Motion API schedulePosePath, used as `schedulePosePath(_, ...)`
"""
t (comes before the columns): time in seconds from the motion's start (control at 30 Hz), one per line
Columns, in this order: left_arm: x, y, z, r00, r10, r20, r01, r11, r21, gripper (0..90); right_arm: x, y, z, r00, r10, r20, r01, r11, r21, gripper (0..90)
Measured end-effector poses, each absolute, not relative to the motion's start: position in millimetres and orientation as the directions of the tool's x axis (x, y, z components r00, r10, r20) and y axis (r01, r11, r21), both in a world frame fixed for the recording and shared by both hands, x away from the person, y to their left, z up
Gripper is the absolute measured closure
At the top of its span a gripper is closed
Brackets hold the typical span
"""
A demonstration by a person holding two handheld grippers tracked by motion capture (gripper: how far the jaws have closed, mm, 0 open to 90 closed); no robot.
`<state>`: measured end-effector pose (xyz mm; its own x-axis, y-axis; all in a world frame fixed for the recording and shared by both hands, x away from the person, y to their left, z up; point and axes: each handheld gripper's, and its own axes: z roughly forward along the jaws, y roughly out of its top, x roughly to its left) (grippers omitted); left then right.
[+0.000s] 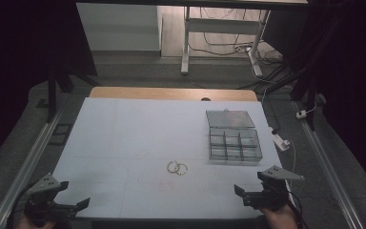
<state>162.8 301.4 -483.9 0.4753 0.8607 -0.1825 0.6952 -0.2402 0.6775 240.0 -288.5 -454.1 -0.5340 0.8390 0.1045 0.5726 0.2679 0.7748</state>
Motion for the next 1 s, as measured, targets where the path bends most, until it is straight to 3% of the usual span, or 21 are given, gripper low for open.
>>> schedulePosePath(1.0,162.5,298.9,-484.3,0.495,0.852,-0.170,0.693,-0.269,0.669,0.0,243.5,-280.9,-455.7,-0.566,0.820,0.083,0.588,0.332,0.737,0.0)
